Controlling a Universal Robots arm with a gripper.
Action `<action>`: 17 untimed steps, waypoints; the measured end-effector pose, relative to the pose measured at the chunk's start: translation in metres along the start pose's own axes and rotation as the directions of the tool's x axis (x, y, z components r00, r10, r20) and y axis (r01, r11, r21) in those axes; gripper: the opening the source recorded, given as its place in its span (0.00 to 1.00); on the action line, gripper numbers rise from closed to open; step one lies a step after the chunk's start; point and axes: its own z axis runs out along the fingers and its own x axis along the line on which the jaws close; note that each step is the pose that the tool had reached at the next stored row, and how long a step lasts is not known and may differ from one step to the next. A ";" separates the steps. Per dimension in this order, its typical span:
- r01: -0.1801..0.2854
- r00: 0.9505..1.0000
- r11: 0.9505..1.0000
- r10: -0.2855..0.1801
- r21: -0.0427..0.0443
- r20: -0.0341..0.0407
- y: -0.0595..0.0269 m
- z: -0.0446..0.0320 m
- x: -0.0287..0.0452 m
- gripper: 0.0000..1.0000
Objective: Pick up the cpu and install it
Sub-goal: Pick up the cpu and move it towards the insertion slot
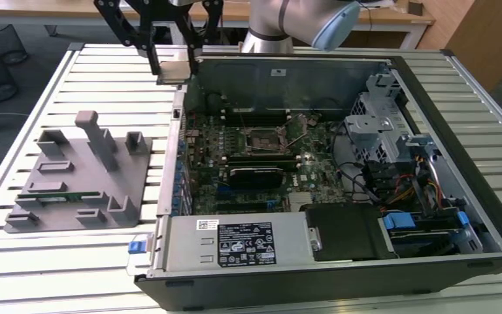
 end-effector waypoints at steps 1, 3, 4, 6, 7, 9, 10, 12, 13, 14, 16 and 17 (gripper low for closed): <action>0.000 1.000 1.000 0.000 0.000 0.000 0.0000 0.0000 -0.0007 0.53; 0.000 1.000 1.000 0.000 0.000 0.000 0.0000 0.0001 -0.0021 0.53; 0.000 1.000 1.000 0.000 0.000 0.000 -0.0001 0.0000 -0.0027 0.53; 0.000 1.000 1.000 0.000 0.000 0.000 -0.0001 0.0001 -0.0040 0.53; 0.000 1.000 1.000 0.000 0.000 0.000 -0.0001 0.0001 -0.0047 0.53; 0.000 1.000 1.000 0.000 0.000 0.000 -0.0001 0.0001 -0.0061 0.53; 0.000 1.000 1.000 0.000 0.000 0.000 -0.0001 0.0001 -0.0069 0.53; 0.000 1.000 1.000 0.000 0.000 0.000 -0.0001 0.0002 -0.0083 0.53; 0.000 1.000 1.000 0.000 0.000 0.000 -0.0001 0.0002 -0.0091 0.53; 0.000 1.000 1.000 0.000 0.000 0.000 -0.0002 0.0002 -0.0099 0.53; 0.000 1.000 1.000 0.000 0.000 0.000 -0.0002 0.0002 -0.0115 0.53; 0.000 1.000 1.000 0.000 0.000 0.000 -0.0002 0.0002 -0.0122 0.53</action>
